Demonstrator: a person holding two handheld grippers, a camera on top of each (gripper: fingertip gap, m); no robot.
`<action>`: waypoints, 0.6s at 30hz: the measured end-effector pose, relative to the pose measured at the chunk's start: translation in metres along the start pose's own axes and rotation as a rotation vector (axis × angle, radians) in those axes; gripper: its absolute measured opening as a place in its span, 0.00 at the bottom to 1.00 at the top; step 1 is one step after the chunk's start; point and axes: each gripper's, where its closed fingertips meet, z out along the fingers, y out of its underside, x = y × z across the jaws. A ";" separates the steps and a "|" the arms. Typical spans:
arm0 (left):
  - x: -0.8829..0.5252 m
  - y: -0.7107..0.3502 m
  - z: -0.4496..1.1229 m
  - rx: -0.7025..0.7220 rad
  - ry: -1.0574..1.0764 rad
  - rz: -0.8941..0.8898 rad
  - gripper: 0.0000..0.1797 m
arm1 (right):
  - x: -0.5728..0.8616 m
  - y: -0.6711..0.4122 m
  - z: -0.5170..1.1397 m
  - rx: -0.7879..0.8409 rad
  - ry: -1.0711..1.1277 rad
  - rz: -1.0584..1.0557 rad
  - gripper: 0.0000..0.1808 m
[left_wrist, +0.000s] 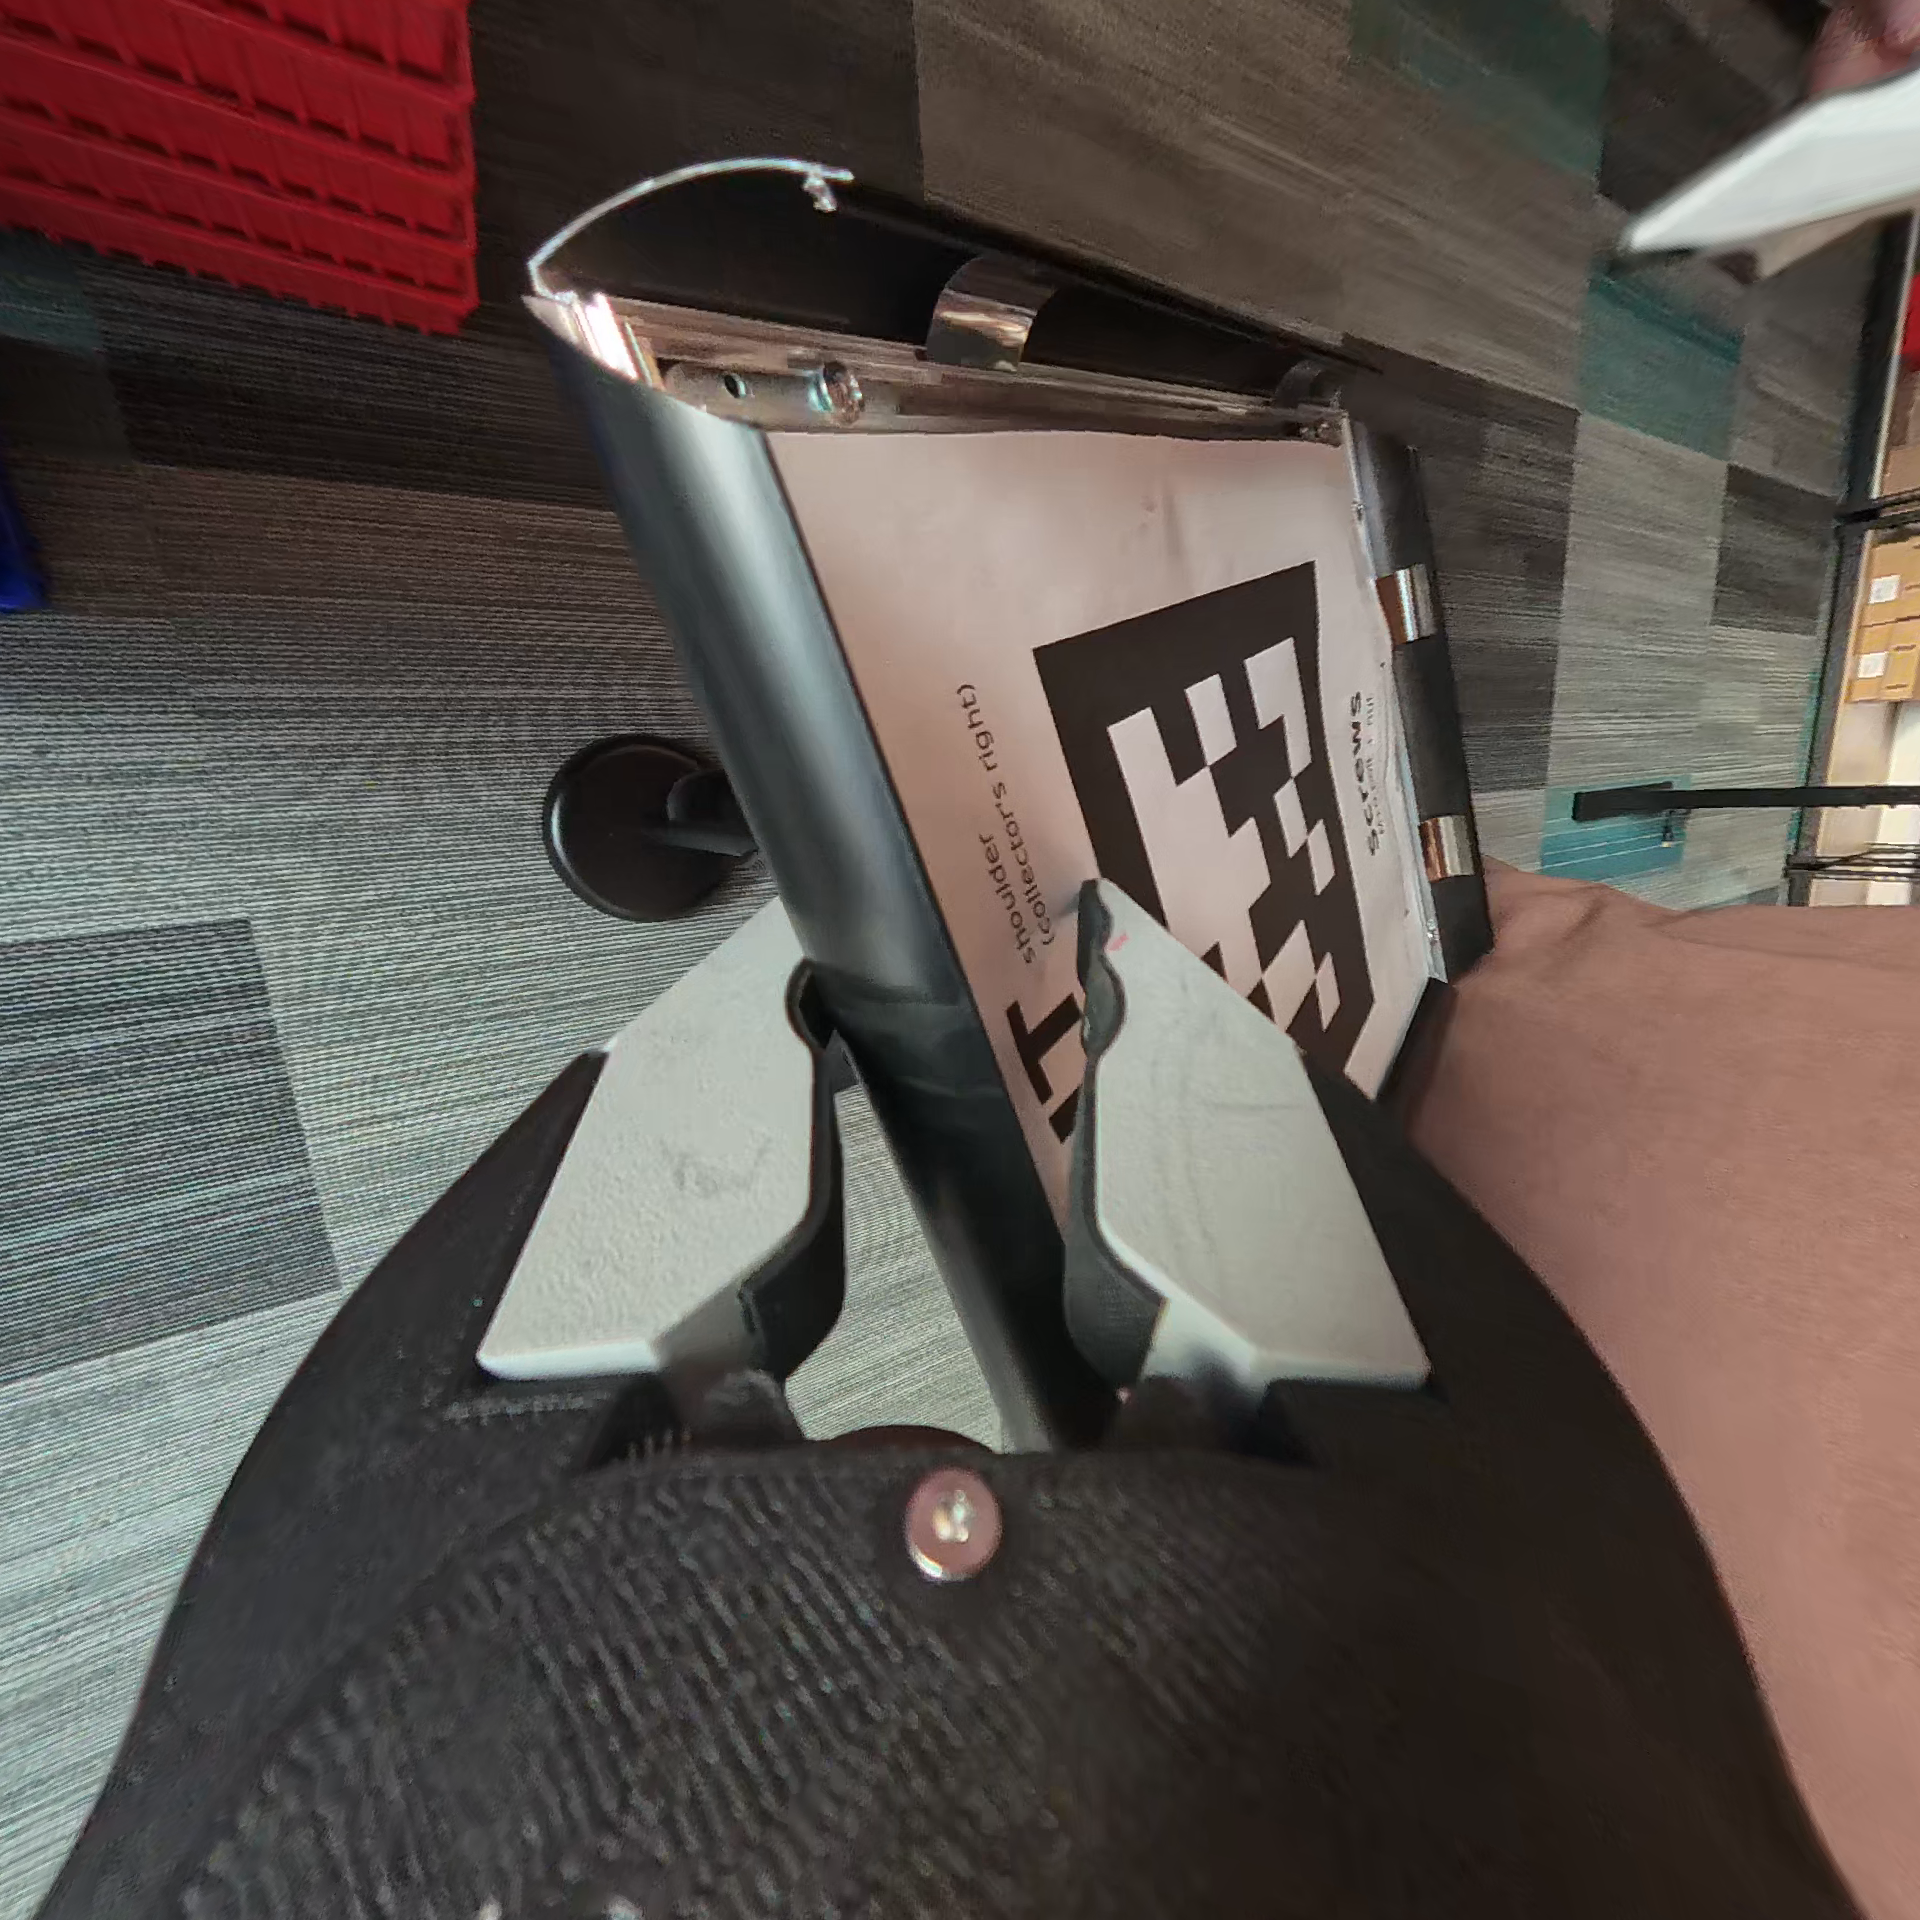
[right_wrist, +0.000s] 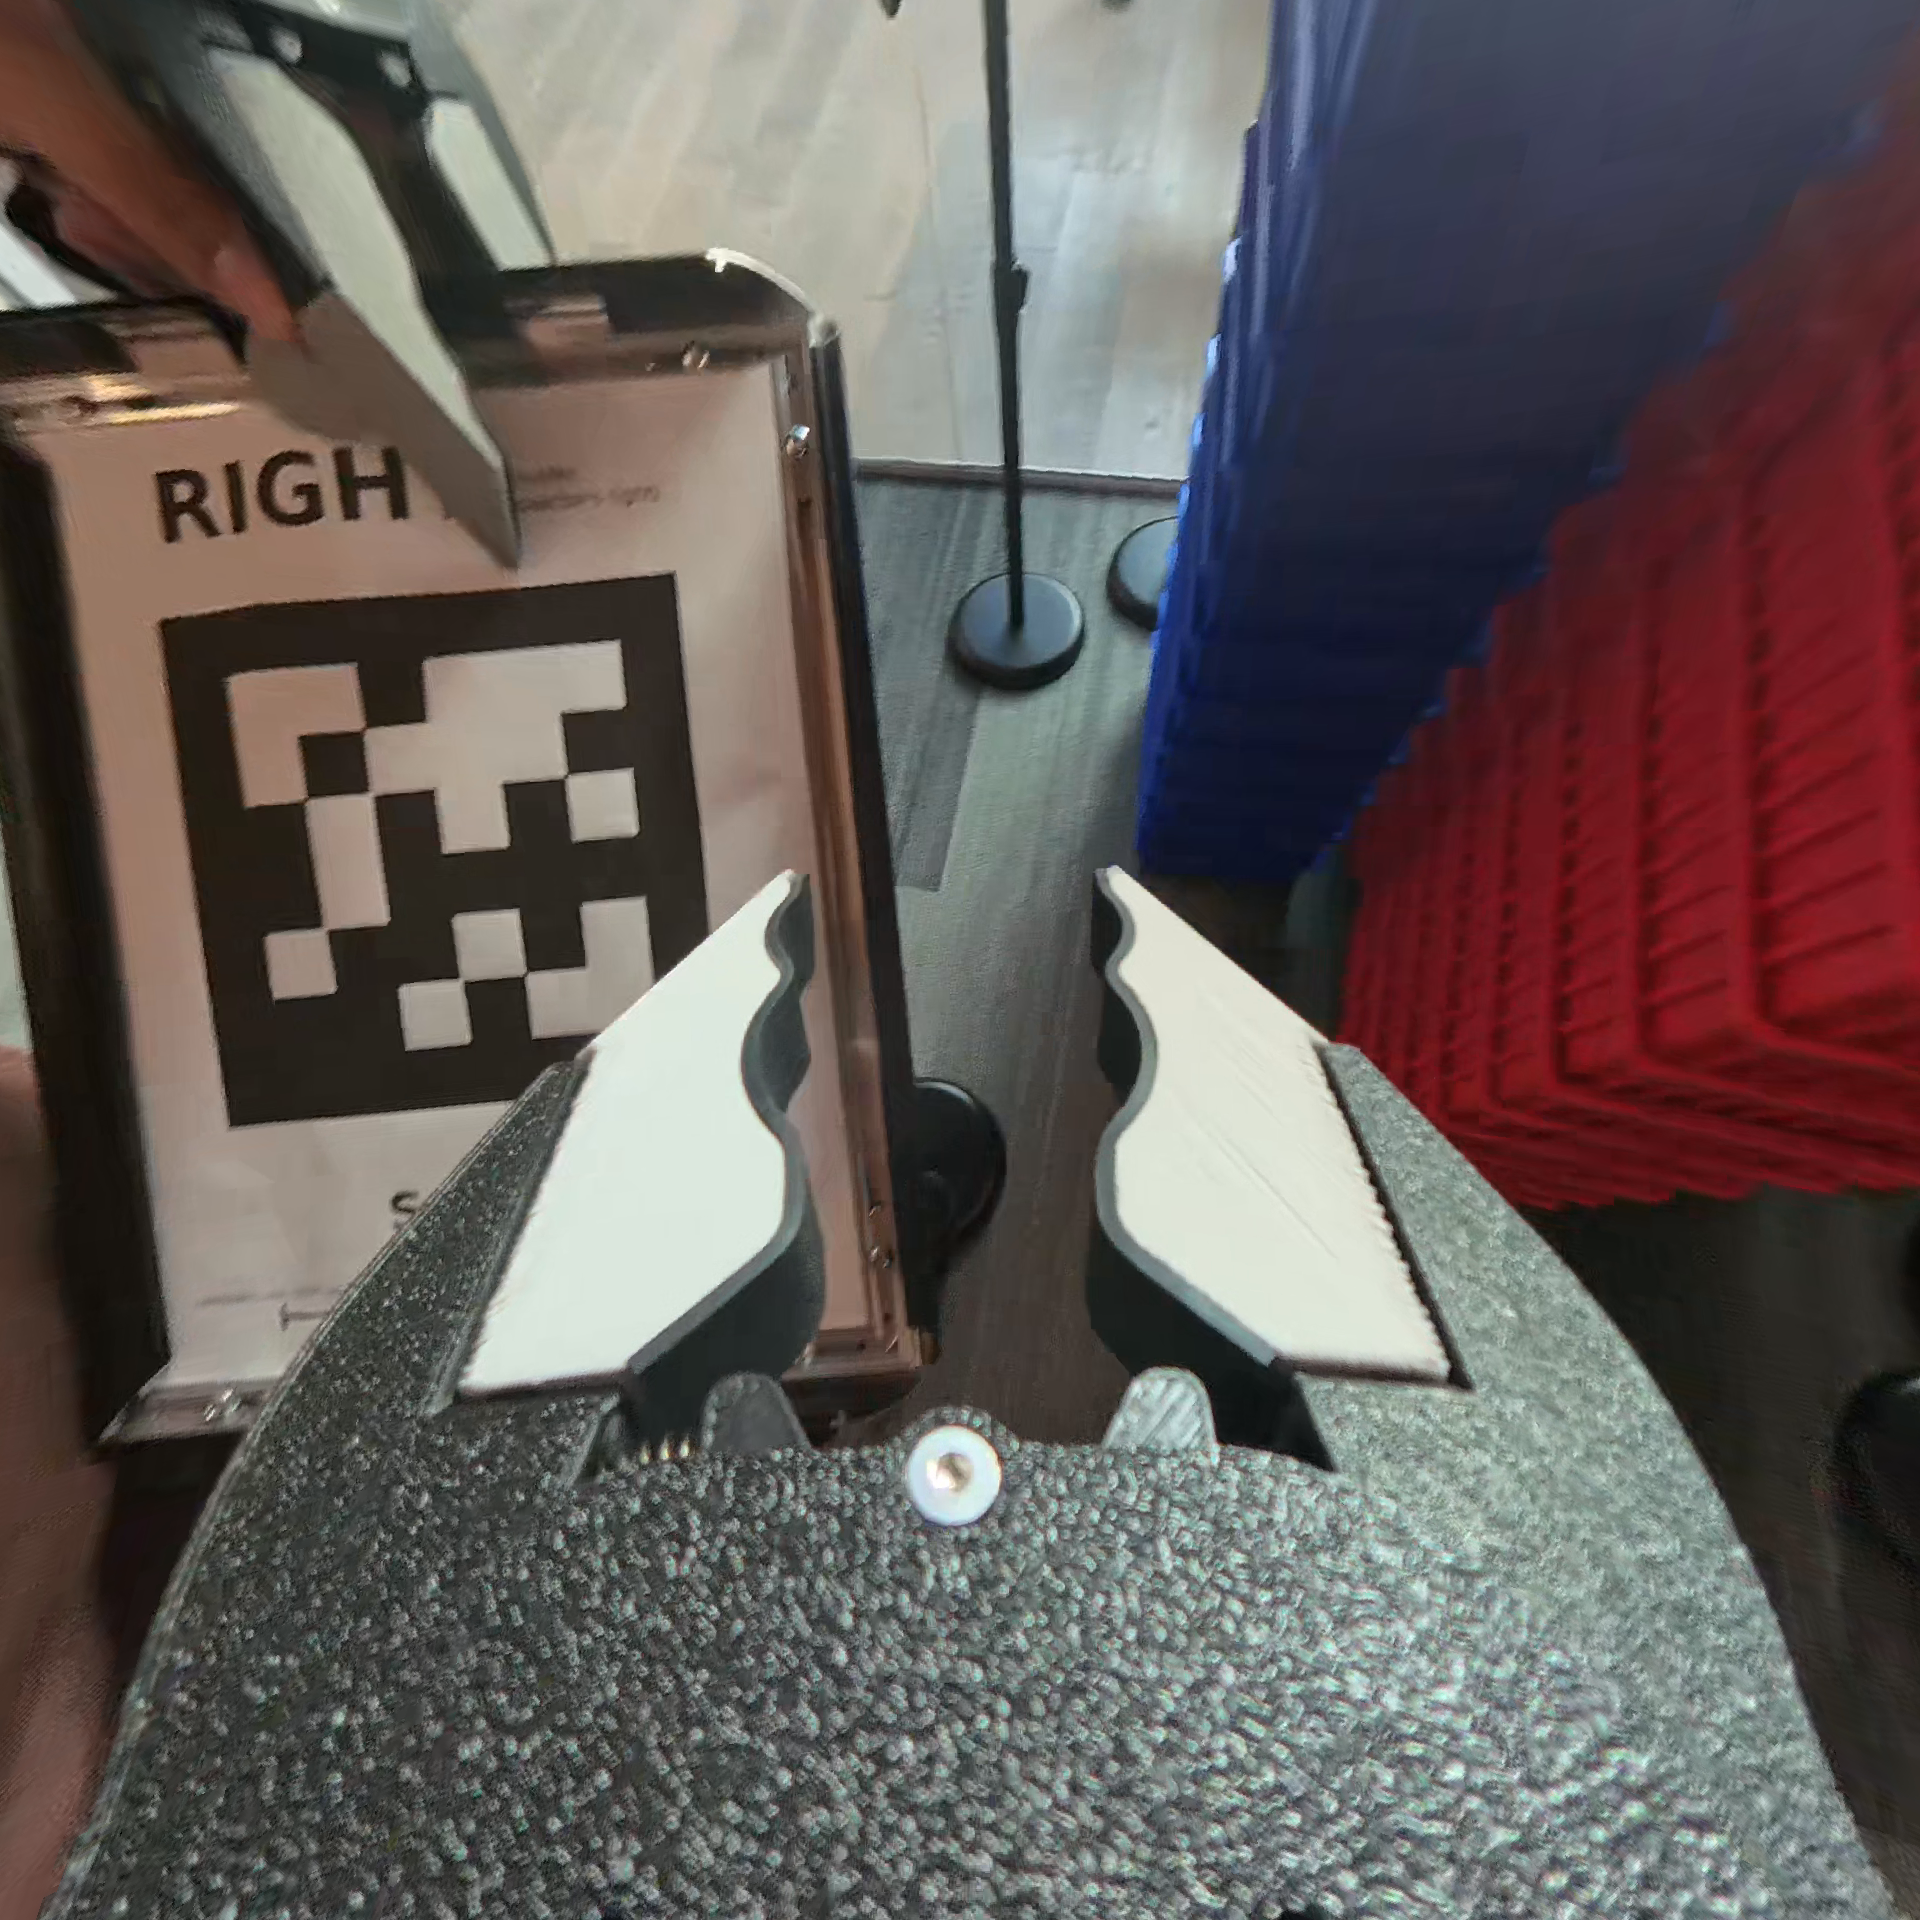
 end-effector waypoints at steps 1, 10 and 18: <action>-0.001 -0.001 -0.003 0.001 -0.016 0.005 0.25 | -0.007 0.013 -0.001 -0.028 -0.023 0.003 0.33; 0.015 -0.001 -0.058 0.144 -0.146 0.042 0.36 | -0.028 0.108 0.010 -0.242 0.019 -0.041 0.50; 0.033 0.074 -0.089 0.432 -0.120 -0.117 0.41 | -0.059 0.125 0.031 -0.244 -0.168 0.120 0.45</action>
